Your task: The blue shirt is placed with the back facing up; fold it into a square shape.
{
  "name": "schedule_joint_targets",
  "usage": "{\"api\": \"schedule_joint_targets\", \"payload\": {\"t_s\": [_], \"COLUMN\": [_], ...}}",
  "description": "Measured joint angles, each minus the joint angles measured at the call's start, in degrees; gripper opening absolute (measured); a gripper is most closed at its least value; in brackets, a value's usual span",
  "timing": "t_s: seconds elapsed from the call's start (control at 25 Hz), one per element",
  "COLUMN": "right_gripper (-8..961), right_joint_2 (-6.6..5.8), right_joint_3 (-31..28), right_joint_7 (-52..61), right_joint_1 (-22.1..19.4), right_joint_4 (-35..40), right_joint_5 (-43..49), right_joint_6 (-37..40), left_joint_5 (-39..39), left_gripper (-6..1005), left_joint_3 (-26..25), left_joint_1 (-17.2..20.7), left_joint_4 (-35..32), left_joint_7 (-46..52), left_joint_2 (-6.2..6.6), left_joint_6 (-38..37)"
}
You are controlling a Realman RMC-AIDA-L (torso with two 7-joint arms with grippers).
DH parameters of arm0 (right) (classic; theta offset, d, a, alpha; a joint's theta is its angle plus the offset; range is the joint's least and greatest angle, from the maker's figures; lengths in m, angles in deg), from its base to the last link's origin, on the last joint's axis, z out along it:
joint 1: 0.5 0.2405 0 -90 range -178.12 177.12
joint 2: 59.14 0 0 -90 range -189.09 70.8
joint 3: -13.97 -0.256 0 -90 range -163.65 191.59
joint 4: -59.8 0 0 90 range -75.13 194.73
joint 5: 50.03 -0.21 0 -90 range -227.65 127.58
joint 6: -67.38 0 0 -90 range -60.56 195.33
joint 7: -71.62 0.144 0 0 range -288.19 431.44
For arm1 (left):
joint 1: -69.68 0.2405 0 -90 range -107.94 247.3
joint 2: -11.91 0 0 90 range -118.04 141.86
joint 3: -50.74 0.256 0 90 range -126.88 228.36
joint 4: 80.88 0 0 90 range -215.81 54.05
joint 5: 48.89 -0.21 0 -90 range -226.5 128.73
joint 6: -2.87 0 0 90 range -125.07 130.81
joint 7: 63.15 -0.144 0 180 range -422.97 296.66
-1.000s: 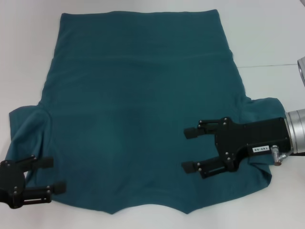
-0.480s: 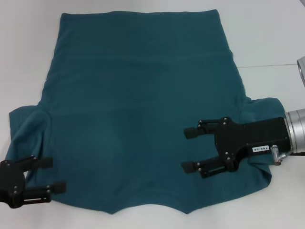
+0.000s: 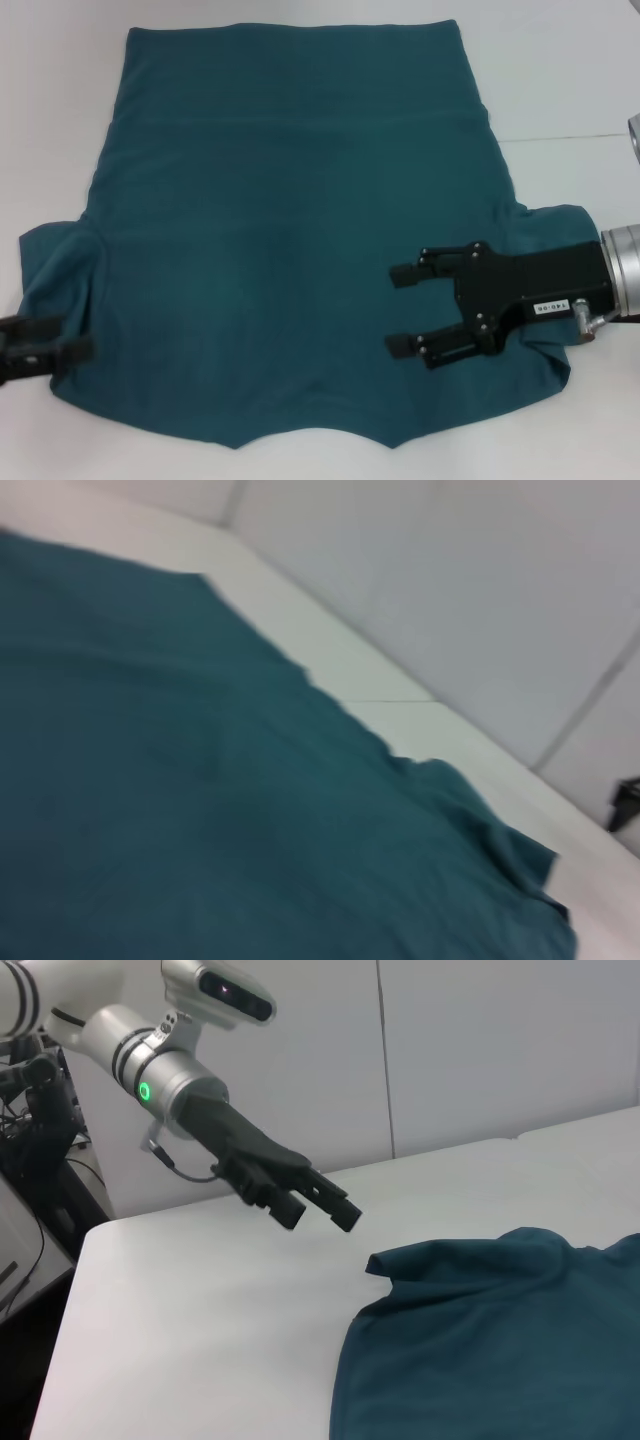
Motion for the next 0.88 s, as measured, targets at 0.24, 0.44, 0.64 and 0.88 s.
{"api": "schedule_joint_targets", "payload": {"t_s": [0.24, 0.44, 0.64, 0.88], "right_gripper": [926, 927, 927, 927], "right_joint_2": [-0.09, -0.03, 0.00, 0.09], "right_joint_3": [0.02, 0.09, 0.20, 0.22], "right_joint_7": [1.02, 1.85, 2.16, 2.19], "right_joint_1": [0.63, 1.38, 1.82, 2.23], "right_joint_4": [0.75, 0.84, 1.01, 1.18], "right_joint_5": [0.00, 0.01, 0.01, 0.01], "right_joint_6": [-0.05, -0.04, 0.07, -0.37], "left_joint_5": [-1.00, -5.25, -6.66, -7.58], "left_gripper": [933, 932, 932, 932], "left_joint_3": [0.02, 0.00, 0.23, 3.08], "left_joint_1": [1.70, 1.89, 1.79, 1.42], "left_joint_4": [-4.74, -5.33, -5.16, -4.84], "left_joint_7": [11.32, 17.08, 20.57, 22.43], "left_joint_2": [-0.24, -0.33, -0.59, -0.84], "left_joint_6": [4.22, 8.32, 11.60, 18.39]}}
